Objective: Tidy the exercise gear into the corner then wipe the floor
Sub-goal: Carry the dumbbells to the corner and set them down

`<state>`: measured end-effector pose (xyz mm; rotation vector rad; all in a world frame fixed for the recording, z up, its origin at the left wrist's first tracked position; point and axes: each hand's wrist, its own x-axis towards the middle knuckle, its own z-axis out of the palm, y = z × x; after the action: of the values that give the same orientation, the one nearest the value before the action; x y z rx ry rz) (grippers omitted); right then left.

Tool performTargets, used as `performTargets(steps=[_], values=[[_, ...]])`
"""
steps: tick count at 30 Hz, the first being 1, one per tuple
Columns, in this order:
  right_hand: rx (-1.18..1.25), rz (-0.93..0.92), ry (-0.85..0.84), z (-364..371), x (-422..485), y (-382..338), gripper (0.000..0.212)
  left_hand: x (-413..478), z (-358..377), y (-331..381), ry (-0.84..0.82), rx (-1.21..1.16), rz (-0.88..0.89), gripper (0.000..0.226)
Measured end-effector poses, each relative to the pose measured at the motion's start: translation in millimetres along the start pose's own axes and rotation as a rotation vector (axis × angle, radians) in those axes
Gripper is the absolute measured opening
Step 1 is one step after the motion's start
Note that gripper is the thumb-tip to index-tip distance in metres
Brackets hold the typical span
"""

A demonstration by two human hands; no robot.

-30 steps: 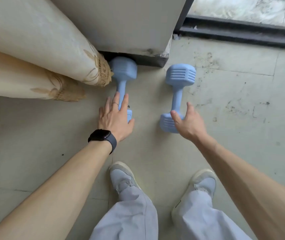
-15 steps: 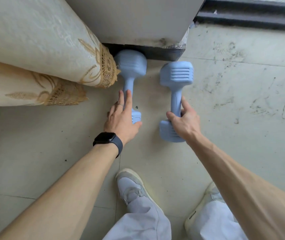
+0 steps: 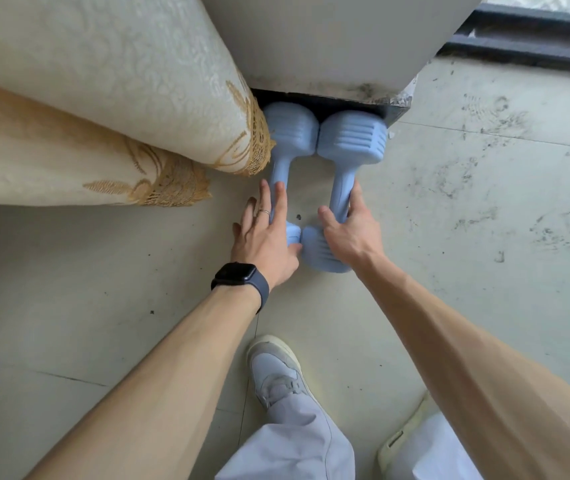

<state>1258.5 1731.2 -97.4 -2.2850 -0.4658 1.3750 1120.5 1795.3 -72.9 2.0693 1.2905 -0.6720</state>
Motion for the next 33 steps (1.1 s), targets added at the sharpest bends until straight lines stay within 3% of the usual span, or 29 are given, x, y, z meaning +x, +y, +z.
performTargets(steps=[3,7,15,22,25,33], values=[[-0.167,0.063,-0.136,-23.2,-17.1,-13.7,0.073,-7.6,-12.3,7.2,-0.066,0.044,-0.027,0.094],[-0.342,-0.025,-0.161,-79.0,-89.4,-41.7,0.063,-65.0,-38.3,36.8,-0.091,0.034,-0.037,0.079],[-0.571,-0.233,-0.162,-224.0,-347.8,-159.7,0.046,-295.0,-187.5,99.0,-0.170,0.001,-0.158,0.071],[-0.761,-0.561,-0.072,-316.2,-512.3,-245.7,0.043,-464.6,-323.0,130.7,0.012,-0.052,-0.195,0.066],[-0.739,-0.725,-0.050,-340.4,-562.0,-264.8,0.041,-525.0,-354.7,142.7,0.170,-0.118,-0.255,0.065],[-0.770,-1.220,-0.209,-359.0,-661.5,-272.2,0.037,-703.7,-327.0,191.4,0.618,-0.406,-0.533,0.059]])
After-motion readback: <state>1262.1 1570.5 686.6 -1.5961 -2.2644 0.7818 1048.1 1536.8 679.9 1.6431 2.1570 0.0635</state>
